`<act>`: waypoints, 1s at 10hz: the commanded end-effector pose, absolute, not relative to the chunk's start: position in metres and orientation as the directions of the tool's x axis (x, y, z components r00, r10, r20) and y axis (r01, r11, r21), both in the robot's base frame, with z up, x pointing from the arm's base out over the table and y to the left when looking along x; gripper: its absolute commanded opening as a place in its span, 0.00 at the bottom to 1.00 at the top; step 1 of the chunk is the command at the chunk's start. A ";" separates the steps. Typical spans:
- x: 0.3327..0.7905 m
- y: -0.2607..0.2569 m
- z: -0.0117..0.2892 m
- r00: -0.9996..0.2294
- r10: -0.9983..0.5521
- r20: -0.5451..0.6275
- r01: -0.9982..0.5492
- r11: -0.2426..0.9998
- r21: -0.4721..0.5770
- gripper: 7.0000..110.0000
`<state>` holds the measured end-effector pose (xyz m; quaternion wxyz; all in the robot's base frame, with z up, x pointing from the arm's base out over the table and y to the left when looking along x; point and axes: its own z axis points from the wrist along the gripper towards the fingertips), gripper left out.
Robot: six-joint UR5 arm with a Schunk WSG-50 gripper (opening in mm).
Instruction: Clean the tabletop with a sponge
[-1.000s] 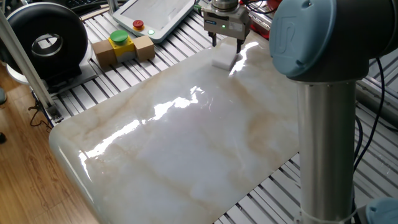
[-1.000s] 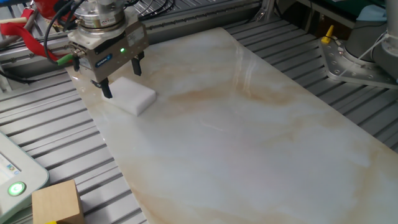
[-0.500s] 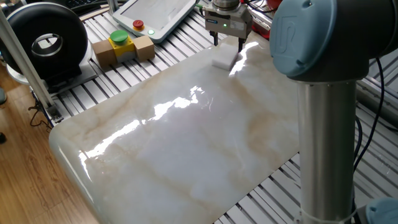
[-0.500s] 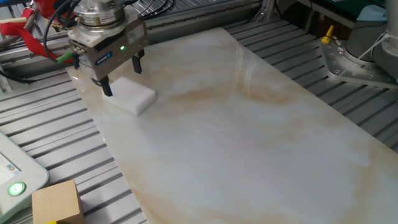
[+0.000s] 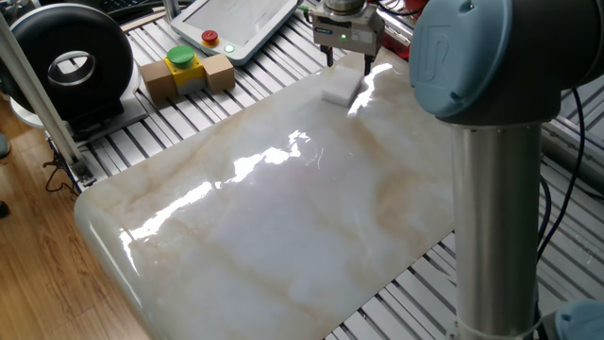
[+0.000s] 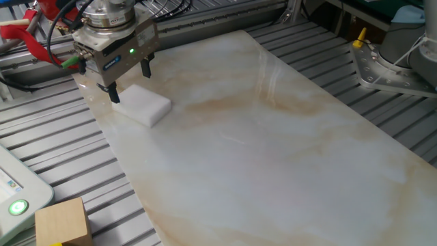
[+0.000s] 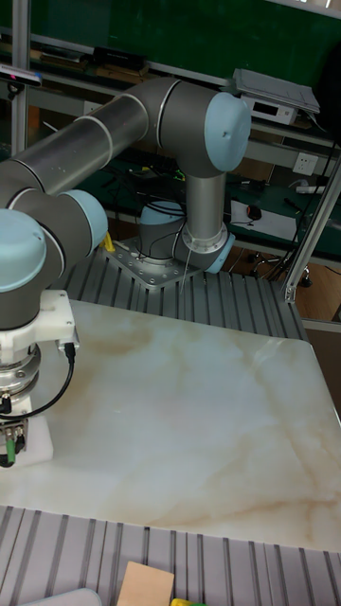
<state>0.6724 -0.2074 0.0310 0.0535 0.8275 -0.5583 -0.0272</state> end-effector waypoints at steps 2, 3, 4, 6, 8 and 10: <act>0.677 -0.187 0.031 0.334 -0.941 -0.057 -0.939 -0.337 0.069 0.79; 0.681 -0.187 0.031 0.314 -0.948 -0.048 -0.947 -0.316 0.059 0.79; 0.675 -0.188 0.027 0.307 -0.950 -0.054 -0.949 -0.309 0.057 0.79; 0.666 -0.196 0.023 0.309 -0.950 -0.048 -0.948 -0.312 0.069 0.79; 0.654 -0.197 0.027 0.305 -0.952 -0.035 -0.948 -0.307 0.084 0.79; 0.651 -0.196 0.028 0.295 -0.955 -0.034 -0.952 -0.296 0.078 0.79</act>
